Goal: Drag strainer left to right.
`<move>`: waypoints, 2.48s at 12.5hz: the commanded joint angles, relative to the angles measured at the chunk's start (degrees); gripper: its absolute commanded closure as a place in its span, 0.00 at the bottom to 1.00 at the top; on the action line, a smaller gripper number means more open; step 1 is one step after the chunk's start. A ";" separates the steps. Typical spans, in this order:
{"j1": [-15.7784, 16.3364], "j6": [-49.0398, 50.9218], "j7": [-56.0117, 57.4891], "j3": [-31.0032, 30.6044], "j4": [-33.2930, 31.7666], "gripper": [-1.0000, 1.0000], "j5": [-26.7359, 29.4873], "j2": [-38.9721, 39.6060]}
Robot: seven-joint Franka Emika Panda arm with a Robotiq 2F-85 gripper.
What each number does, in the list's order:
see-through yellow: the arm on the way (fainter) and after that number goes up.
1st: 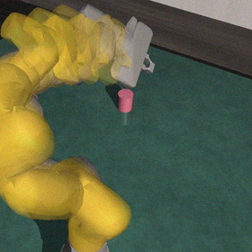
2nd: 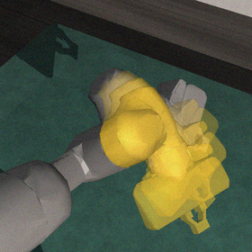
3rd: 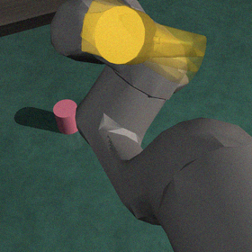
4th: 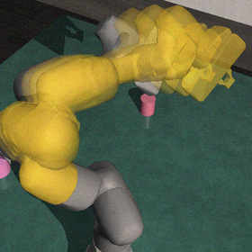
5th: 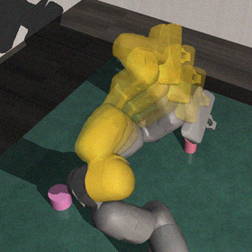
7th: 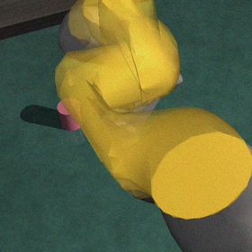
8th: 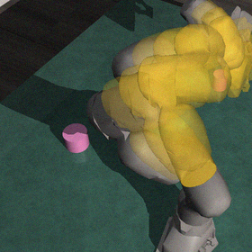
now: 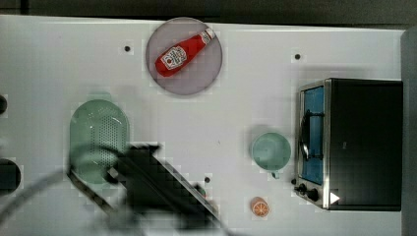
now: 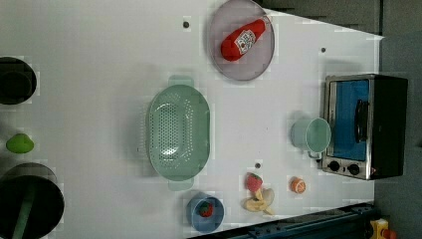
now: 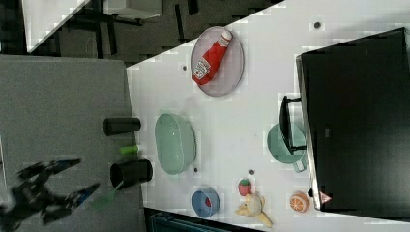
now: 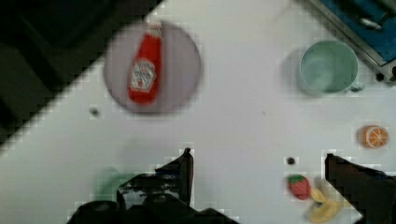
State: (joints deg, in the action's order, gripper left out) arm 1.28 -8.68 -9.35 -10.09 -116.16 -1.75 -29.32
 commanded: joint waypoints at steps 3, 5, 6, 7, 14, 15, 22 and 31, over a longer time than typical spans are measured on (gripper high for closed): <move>1.45 -10.18 -15.08 -14.92 -4.39 0.00 0.39 14.70; 1.45 -15.68 -25.27 -18.12 -4.37 0.00 0.38 21.01; 1.46 -18.26 -30.34 -19.14 -4.39 0.00 0.38 24.13; 1.47 -20.59 -34.89 -19.90 -4.38 0.00 0.37 27.27; 2.20 -35.91 -60.99 -20.15 -4.40 0.00 -1.46 47.38; 2.43 -38.09 -63.31 -20.06 -4.38 0.00 -3.01 49.78; 4.64 -46.82 -68.09 -15.81 -4.36 0.00 -7.91 59.80; 4.47 -47.84 -67.39 -9.27 -8.91 0.00 -7.91 57.67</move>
State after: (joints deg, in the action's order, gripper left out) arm 6.01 -55.51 -75.54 -20.05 -122.65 -11.21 30.94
